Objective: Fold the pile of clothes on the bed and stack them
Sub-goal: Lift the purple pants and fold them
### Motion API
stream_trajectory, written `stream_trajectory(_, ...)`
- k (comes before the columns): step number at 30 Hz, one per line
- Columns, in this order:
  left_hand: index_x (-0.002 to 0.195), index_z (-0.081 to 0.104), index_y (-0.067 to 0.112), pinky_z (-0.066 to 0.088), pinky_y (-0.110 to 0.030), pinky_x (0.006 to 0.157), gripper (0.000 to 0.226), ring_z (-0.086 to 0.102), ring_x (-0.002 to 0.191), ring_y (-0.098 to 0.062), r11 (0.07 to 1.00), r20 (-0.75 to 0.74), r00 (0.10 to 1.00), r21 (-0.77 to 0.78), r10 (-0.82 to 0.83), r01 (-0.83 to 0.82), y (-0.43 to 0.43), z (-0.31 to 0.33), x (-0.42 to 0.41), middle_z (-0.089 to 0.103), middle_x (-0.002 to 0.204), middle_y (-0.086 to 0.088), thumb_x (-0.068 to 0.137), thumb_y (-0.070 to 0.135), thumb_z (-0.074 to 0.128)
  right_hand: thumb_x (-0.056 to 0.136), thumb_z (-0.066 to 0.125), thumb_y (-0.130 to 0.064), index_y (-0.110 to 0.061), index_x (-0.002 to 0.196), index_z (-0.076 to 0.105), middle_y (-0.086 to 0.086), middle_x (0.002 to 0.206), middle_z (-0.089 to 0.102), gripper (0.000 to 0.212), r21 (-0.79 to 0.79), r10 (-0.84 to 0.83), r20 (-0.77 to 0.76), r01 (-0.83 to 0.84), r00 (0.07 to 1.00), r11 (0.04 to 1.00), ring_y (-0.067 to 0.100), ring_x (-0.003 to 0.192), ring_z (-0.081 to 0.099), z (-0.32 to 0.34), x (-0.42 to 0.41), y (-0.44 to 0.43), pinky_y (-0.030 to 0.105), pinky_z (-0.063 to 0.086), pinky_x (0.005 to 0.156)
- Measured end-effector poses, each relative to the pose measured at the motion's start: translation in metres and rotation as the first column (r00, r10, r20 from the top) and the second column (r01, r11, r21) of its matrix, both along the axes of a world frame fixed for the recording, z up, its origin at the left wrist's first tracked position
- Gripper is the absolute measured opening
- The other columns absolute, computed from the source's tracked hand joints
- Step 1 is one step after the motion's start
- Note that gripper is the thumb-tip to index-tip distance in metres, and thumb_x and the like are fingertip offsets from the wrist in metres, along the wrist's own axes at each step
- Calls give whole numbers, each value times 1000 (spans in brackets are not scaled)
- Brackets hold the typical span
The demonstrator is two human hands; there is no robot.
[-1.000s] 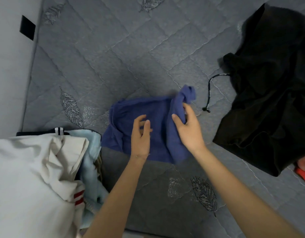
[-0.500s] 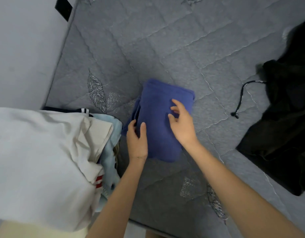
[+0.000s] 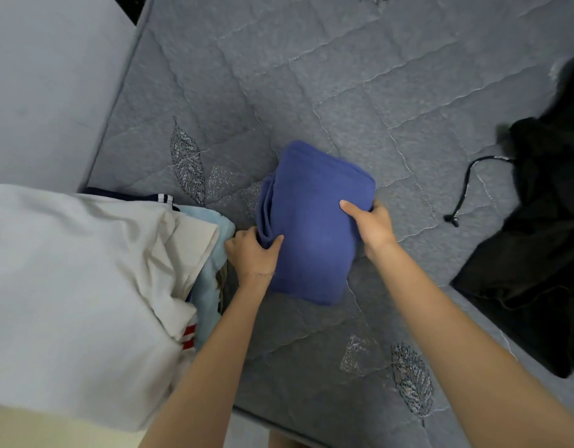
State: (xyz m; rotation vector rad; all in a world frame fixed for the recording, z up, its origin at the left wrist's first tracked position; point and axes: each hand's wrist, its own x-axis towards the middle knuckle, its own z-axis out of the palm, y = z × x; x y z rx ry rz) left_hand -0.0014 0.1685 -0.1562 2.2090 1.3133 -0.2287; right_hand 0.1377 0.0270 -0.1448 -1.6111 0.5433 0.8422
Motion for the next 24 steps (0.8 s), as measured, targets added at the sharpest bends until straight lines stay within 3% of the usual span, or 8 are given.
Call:
stream_trajectory(3, 79, 56, 11, 47, -37, 73, 22, 59, 82, -24, 988, 218, 973, -149, 79, -47, 1, 7, 3, 65, 85, -4, 80, 25, 73, 85, 70, -11, -15, 97, 55, -2, 94, 63, 20, -14, -77, 86, 79, 993, 997, 17, 89, 61, 6, -7, -6, 26, 52, 75)
stream_trajectory(5, 95, 57, 21, 47, -26, 77, 12, 59, 85, -5, 895, 323, 914, -439, 246, -86, -6, 22, 8, 62, 94, 12, 87, 18, 67, 86, 67, -11, -20, 88, 52, -4, 90, 60, 19, -76, -50, 238, 70, 970, 995, 15, 85, 58, 14, -11, -17, 27, 50, 77)
stream_trajectory(8, 98, 56, 30, 48, -13, 76, 21, 60, 87, 9, 774, 403, 864, -633, 301, 26, -18, 41, 16, 62, 100, 16, 90, 12, 64, 87, 65, -9, -24, 88, 52, -6, 89, 60, 20, -80, -84, 371, 122, 925, 989, 7, 79, 58, 31, -14, -44, 23, 50, 77)
stream_trajectory(11, 102, 56, 26, 49, -8, 70, 23, 61, 83, 13, 670, 376, 892, -733, 253, 119, -31, 50, 25, 61, 102, 16, 89, 9, 65, 87, 66, -6, -20, 98, 53, -10, 91, 60, 22, -55, -150, 432, 192, 889, 980, -7, 76, 58, 42, -12, -77, 13, 48, 73)
stream_trajectory(14, 109, 54, 22, 50, -17, 76, 27, 61, 98, -3, 591, 202, 978, -796, 55, 131, -50, 40, 29, 61, 110, 9, 87, 16, 69, 87, 67, -11, -19, 115, 51, -13, 100, 60, 33, -91, -150, 410, 204, 899, 975, -3, 87, 58, 41, -9, -108, 16, 48, 80)
stream_trajectory(19, 102, 54, 11, 44, -29, 70, 35, 59, 93, -21, 862, -32, 971, -469, -235, 193, -77, 18, 21, 63, 104, -4, 83, 35, 71, 86, 71, -13, -16, 147, 28, -3, 119, 58, 74, -197, -64, 253, 116, 965, 974, 10, 105, 57, 16, -16, -139, 27, 44, 94)
stream_trajectory(21, 107, 52, 11, 43, -30, 72, 43, 59, 96, -23, 896, -8, 972, -390, -236, 214, -82, 21, 22, 62, 108, -3, 82, 41, 70, 85, 71, -18, -13, 143, 32, 1, 113, 58, 70, -272, -63, 222, 124, 973, 954, 18, 108, 57, 10, -27, -148, 33, 44, 96)
stream_trajectory(24, 119, 47, 10, 46, -31, 80, 61, 58, 106, -22, 861, 9, 997, -504, -76, 70, -92, 25, 24, 59, 120, -4, 78, 46, 73, 84, 73, -25, -9, 123, 46, 4, 97, 58, 51, -332, -72, 103, 102, 992, 938, 27, 103, 60, 3, -53, -161, 36, 46, 90)
